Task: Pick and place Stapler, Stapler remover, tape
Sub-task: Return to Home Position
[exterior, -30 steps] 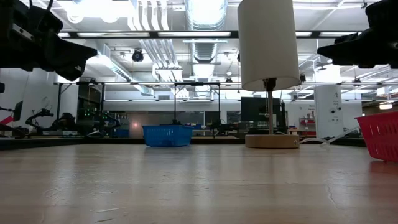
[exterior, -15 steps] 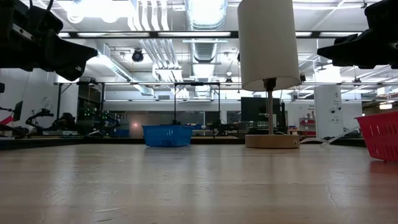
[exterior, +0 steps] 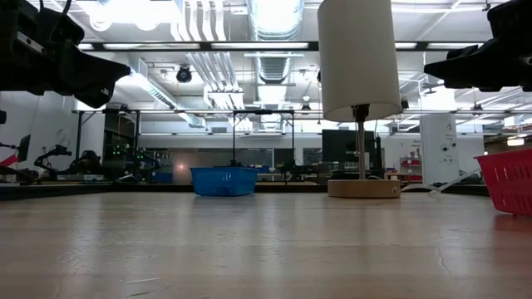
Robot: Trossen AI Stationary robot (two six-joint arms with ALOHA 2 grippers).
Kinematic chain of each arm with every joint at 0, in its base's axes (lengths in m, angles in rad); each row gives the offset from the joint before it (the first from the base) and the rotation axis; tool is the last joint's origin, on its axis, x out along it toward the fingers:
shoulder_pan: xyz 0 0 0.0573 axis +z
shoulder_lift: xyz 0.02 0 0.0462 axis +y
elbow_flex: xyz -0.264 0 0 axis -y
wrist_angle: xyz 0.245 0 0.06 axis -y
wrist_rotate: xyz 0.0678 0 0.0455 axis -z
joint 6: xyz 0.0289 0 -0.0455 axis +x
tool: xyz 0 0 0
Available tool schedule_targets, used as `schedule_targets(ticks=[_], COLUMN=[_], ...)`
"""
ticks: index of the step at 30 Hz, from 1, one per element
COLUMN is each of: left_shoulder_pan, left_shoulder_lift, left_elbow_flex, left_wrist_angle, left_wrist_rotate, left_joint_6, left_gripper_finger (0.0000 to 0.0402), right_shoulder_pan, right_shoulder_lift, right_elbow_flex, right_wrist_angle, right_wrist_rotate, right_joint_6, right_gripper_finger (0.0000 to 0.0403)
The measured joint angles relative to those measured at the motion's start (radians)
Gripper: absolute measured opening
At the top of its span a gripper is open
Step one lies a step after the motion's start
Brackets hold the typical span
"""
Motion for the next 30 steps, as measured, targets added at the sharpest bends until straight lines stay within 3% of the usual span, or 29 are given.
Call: schedule_targets(ticks=[30], left_shoulder_pan=[0.000], left_shoulder_lift=[0.000], left_elbow_flex=[-0.001], left_wrist_angle=[0.000], left_wrist_rotate=[0.000], left_joint_6=[0.000], left_gripper_finger=[0.0028], right_shoulder_pan=[0.000], right_shoulder_lift=[0.000], right_elbow_flex=[0.000], right_wrist_angle=[0.000], right_wrist_rotate=[0.000], right_joint_6=[-0.002], right_gripper_finger=[0.0009])
